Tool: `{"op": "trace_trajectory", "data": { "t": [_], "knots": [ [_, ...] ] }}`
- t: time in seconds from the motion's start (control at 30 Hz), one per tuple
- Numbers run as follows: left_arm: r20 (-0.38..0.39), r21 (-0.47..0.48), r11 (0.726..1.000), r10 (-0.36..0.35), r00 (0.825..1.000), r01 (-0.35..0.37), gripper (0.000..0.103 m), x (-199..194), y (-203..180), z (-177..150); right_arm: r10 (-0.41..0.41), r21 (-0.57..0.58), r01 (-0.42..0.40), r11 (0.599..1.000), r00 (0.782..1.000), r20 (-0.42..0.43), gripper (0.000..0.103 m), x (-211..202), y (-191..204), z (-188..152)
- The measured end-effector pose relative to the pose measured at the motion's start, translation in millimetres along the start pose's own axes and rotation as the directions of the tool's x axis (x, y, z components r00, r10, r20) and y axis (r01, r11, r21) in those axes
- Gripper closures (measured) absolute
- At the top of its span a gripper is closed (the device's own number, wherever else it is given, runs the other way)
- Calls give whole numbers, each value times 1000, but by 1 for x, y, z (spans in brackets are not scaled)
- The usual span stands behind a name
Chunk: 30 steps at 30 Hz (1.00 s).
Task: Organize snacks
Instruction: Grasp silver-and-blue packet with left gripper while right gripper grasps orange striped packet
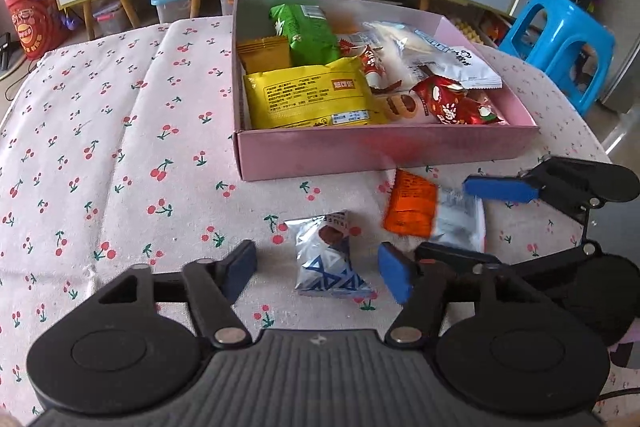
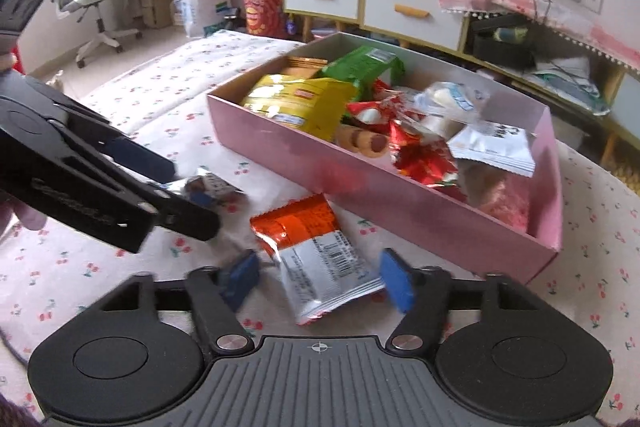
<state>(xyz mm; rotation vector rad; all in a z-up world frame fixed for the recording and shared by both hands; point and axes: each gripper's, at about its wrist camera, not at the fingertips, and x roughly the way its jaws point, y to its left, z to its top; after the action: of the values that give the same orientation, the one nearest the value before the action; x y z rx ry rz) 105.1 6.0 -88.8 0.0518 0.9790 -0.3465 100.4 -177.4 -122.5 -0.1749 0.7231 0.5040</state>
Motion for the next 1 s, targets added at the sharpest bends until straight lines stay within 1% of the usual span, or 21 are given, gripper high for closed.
{"op": "trace_trajectory", "data": {
  "t": [0.13,0.17,0.2,0.23,0.33,0.37,0.4,0.43,0.7,0.8,0.83,0.87,0.9,0.93,1.0],
  "knots": [
    [-9,-6,1000,17,1000,-17,64,0,-1,2,-16,37,17,999,1000,-26,53,-3,4,3],
    [-12,-7,1000,21,1000,-21,69,0,0,3,-18,40,19,999,999,-35,53,-4,5,4],
    [-13,-13,1000,18,1000,-18,73,0,2,3,-14,38,15,999,999,-42,53,-4,6,4],
    [-15,-21,1000,15,1000,-15,75,-1,4,3,-2,36,4,999,999,-50,52,-5,8,4],
    [-20,-49,999,3,1000,-4,75,-1,7,3,32,40,-30,999,998,-59,49,-5,10,4],
    [-22,-55,998,2,1000,-3,76,-1,7,3,31,39,-29,999,998,-55,47,-4,11,4],
    [-23,-58,998,2,1000,-3,76,-2,7,3,27,41,-25,999,998,-50,41,-3,11,3],
    [-25,-60,998,3,1000,-4,76,-2,7,3,22,49,-20,999,999,-45,39,-1,11,3],
    [-41,-94,996,1,999,-5,76,-1,8,5,-10,78,11,997,1000,-14,39,3,11,4],
    [-44,-102,995,2,999,-6,76,-2,9,5,-16,83,17,996,1000,-13,43,4,11,5],
    [-44,-102,995,2,999,-7,76,-2,9,5,-15,83,16,996,1000,-11,48,4,11,5],
    [-45,-102,995,2,999,-7,76,-2,9,5,-18,82,18,996,1000,-9,50,4,12,6],
    [-46,-103,995,2,999,-6,76,-2,9,5,-21,79,22,997,1000,-9,58,4,13,6],
    [-46,-103,995,1,999,-6,76,-2,9,5,-29,74,30,997,1000,-11,61,5,14,7],
    [-48,-105,994,-1,999,-4,76,-3,9,5,-35,75,36,997,999,-16,63,5,15,9]
  ]
}}
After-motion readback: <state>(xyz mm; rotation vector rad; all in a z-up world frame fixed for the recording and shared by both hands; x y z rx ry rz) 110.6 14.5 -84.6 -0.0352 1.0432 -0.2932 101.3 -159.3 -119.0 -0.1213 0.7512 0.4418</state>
